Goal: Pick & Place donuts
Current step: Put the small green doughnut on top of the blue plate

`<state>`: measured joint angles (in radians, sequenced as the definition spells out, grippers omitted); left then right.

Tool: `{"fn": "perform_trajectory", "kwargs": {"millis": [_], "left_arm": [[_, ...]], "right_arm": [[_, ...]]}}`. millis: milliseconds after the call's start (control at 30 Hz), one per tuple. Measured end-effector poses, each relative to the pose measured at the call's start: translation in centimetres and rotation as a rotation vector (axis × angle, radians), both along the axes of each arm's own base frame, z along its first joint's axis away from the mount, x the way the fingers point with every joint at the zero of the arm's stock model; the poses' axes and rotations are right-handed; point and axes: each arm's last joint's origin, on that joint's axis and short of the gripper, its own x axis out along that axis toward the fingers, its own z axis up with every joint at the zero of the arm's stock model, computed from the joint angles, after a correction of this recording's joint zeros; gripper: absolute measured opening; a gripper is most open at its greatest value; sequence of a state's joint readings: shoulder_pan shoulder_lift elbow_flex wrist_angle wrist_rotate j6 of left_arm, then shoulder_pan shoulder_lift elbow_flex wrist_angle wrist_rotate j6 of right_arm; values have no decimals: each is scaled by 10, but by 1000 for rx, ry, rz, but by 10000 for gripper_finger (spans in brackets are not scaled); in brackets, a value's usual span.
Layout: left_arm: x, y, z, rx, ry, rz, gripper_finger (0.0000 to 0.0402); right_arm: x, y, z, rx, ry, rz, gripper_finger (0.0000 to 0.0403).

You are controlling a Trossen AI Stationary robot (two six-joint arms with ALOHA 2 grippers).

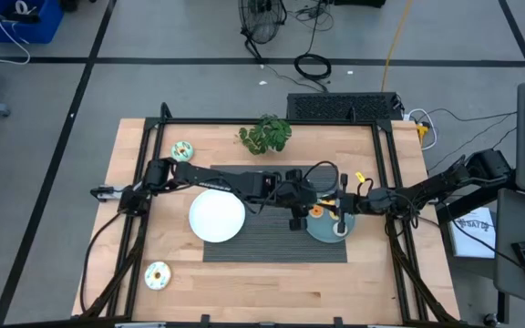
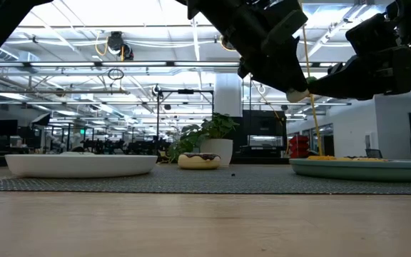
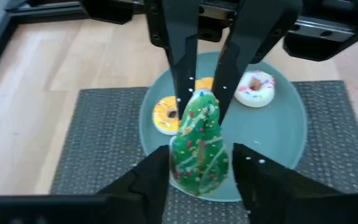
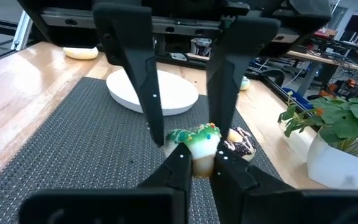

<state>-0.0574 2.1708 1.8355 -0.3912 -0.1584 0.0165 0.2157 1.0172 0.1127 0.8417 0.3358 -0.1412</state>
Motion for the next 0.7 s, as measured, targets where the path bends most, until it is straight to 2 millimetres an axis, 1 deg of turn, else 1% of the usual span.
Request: {"fn": "perform_trajectory", "kwargs": {"millis": [200,267,333,433,533,633,700], "left_arm": [[0,2,3,71,-13,45,273],[-3,2,9,76,-14,40,301],[-8,2,22,77,-35,38,323],[-16,1,44,79,-69,-1,348],[-26,-1,65,61,-107,-39,365],[-33,-6,80,66,-133,-89,374],[-37,-9,85,70,-134,-109,378]], "right_arm": [[0,1,0,-1,2,6,31],[-1,3,1,1,-7,20,33],[-2,6,3,3,-20,37,34],[-5,10,5,14,-21,69,33],[-8,15,3,52,5,97,30],[-11,20,-2,107,65,119,28],[-14,23,-6,137,107,133,29]]}}
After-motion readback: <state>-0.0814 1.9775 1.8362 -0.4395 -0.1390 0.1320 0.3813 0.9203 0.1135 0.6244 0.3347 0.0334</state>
